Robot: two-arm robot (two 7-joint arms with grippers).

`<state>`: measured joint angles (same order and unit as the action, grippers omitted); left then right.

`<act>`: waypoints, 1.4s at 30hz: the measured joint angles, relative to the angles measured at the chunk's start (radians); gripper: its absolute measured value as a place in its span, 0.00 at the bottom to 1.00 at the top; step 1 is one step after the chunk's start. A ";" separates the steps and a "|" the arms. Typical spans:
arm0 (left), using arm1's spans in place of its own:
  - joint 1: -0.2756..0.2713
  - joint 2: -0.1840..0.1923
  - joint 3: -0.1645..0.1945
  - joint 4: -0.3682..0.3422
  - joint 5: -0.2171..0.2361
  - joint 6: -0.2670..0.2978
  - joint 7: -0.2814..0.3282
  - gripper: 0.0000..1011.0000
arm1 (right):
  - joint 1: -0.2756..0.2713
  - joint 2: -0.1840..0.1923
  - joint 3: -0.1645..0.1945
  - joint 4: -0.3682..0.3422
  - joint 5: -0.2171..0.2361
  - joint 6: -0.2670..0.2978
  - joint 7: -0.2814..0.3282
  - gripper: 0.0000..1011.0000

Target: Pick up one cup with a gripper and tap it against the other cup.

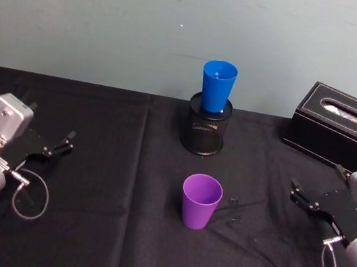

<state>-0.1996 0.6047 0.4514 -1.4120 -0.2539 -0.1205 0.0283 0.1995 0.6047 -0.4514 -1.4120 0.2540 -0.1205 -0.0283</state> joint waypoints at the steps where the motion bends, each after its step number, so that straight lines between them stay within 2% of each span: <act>1: 0.000 0.000 0.000 0.000 0.000 0.000 0.000 1.00 | 0.000 0.000 0.000 0.000 0.000 0.000 0.000 0.99; 28: 0.000 0.000 0.000 0.000 0.000 0.000 0.000 1.00 | 0.000 0.000 0.000 0.000 0.000 0.000 0.000 0.99; 31: 0.000 0.000 0.000 0.000 0.000 0.000 0.000 1.00 | -0.002 0.021 0.011 -0.003 0.046 -0.027 0.092 0.99; 32: 0.000 0.000 0.000 0.000 0.000 0.000 0.000 1.00 | -0.005 0.038 0.011 -0.003 0.078 -0.046 0.163 0.99; 34: 0.000 0.000 0.000 0.000 0.000 0.000 0.000 1.00 | -0.008 0.053 0.011 -0.002 0.115 -0.062 0.242 0.99; 35: 0.000 0.000 0.000 0.000 0.000 0.000 0.000 1.00 | -0.009 0.067 0.009 0.001 0.151 -0.075 0.321 0.99; 38: 0.000 0.000 0.000 0.000 0.000 0.000 0.000 1.00 | -0.008 0.085 0.001 0.009 0.207 -0.090 0.449 0.99; 39: 0.000 0.000 0.000 0.000 0.000 0.000 0.000 1.00 | -0.005 0.095 -0.008 0.015 0.238 -0.094 0.526 0.99; 42: 0.000 0.000 0.000 0.000 0.000 0.000 0.000 1.00 | 0.001 0.107 -0.024 0.024 0.274 -0.097 0.644 0.99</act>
<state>-0.1995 0.6047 0.4513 -1.4120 -0.2539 -0.1205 0.0283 0.2009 0.7120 -0.4757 -1.3878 0.5278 -0.2178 0.6152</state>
